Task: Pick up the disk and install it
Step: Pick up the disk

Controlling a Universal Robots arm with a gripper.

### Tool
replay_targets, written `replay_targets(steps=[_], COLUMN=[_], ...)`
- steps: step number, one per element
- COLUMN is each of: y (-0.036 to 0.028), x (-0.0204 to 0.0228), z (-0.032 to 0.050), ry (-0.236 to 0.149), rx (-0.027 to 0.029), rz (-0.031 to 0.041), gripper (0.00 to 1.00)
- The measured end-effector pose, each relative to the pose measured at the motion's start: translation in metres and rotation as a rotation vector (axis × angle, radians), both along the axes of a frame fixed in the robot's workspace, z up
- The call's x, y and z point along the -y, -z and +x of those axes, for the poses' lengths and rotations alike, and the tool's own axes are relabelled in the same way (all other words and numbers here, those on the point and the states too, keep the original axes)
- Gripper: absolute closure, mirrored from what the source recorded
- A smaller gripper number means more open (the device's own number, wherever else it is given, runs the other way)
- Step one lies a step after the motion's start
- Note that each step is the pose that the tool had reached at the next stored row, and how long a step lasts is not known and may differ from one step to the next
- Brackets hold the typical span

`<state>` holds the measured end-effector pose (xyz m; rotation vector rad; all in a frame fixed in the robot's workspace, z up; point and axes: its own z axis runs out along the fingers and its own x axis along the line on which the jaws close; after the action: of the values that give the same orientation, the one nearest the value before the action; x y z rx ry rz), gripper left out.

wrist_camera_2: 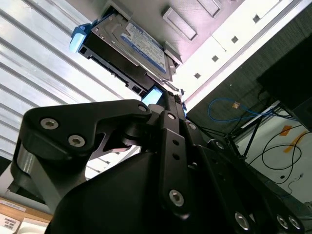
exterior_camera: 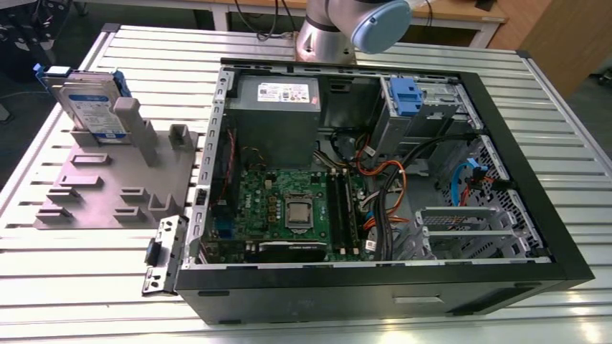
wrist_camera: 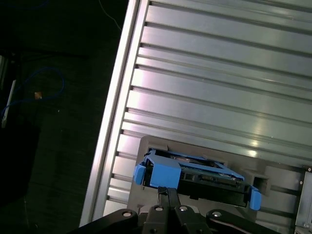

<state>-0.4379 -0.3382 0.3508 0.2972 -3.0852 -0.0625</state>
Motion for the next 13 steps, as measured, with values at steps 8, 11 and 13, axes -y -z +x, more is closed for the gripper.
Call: replay_targets(steps=[8, 11, 13], y=[0.0001, 0.0, 0.0], x=[0.0, 0.0, 0.0], z=[-0.0001, -0.0001, -0.0001], ry=[-0.026, -0.052, -0.071], rx=[0.0001, 0.0, 0.0001], rz=[0.0001, 0.0, 0.0], gripper=[0.89, 0.89, 0.89])
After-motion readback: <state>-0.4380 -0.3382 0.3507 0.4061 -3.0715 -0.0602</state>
